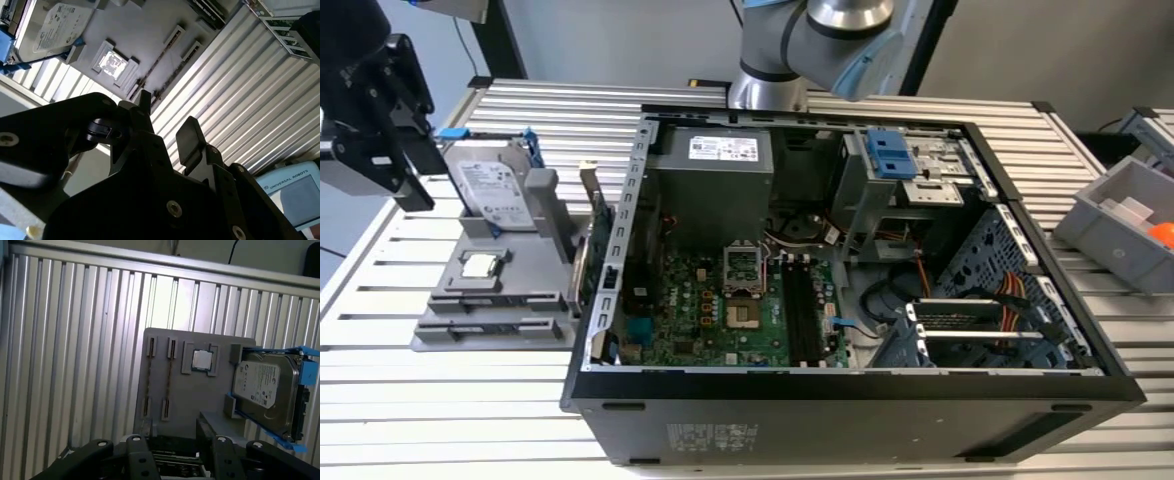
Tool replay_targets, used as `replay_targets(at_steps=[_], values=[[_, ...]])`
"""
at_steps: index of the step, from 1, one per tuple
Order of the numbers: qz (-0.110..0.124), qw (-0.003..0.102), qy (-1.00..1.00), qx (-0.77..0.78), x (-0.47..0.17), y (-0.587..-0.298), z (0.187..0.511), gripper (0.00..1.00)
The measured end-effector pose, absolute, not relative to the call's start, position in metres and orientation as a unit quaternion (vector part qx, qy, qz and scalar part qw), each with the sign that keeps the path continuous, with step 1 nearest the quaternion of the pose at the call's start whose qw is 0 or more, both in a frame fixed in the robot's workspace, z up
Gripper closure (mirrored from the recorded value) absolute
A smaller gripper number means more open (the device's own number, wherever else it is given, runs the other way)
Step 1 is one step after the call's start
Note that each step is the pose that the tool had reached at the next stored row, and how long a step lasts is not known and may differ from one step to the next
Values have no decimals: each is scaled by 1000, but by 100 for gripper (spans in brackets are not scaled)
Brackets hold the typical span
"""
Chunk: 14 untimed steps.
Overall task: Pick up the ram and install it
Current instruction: 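Pick up the ram and move it above insertion slot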
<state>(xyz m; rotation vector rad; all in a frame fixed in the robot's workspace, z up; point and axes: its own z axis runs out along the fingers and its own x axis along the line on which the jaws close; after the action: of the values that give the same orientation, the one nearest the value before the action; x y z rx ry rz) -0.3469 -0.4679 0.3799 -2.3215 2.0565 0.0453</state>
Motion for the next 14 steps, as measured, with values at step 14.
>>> replay_targets(at_steps=[14], values=[[15,20,654,-756,-347,-468,378,0]])
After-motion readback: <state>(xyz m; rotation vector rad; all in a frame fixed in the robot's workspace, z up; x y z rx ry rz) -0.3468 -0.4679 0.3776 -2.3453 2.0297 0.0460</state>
